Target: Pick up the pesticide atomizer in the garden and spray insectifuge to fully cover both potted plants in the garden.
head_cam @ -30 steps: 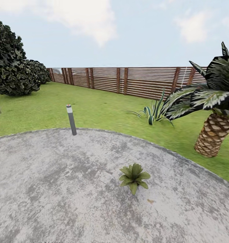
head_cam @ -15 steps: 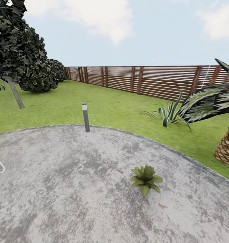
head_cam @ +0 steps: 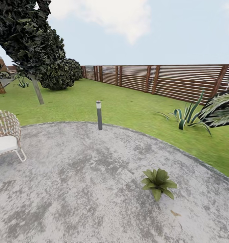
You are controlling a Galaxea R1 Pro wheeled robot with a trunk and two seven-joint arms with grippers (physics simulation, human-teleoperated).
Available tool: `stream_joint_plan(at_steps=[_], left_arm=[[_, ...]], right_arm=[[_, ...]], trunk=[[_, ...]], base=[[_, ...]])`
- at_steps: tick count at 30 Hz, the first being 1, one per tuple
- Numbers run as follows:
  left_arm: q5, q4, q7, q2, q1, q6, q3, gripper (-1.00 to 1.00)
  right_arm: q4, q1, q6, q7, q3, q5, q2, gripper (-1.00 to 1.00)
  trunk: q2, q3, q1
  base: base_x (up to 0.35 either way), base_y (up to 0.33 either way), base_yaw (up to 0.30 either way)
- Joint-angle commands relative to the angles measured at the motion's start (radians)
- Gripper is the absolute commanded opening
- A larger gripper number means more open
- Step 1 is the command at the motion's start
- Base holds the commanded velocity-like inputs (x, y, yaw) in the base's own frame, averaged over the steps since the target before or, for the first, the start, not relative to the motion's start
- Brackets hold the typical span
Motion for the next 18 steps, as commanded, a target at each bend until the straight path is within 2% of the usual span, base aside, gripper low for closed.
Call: stream_joint_plan(at_steps=[1,3,7,18], left_arm=[[-0.005,0.000,-0.004,-0.002,-0.050,-0.042,-0.003,1.00],[-0.009,0.004,-0.005,0.002,-0.061,-0.091,-0.006,1.00],[-0.001,0.011,-0.005,0.008,-0.058,-0.121,0.002,1.00],[-0.010,0.016,-0.006,0.008,-0.052,-0.127,-0.002,1.00]], right_arm=[[-0.052,-0.006,-0.003,0.000,0.000,0.002,0.003,1.00],[-0.059,-0.008,-0.003,-0.001,0.000,0.003,0.003,1.00],[-0.049,-0.008,-0.006,-0.001,0.001,0.003,0.003,1.00],[-0.010,-0.009,-0.046,-0.002,0.002,0.004,0.001,1.00]], trunk=[[0.000,-0.002,0.000],[0.000,-0.003,0.000],[0.000,-0.006,0.000],[0.000,-0.013,0.000]], base=[[0.000,0.000,0.273],[0.033,0.000,0.273],[0.212,0.000,0.273],[0.332,0.000,0.273]])
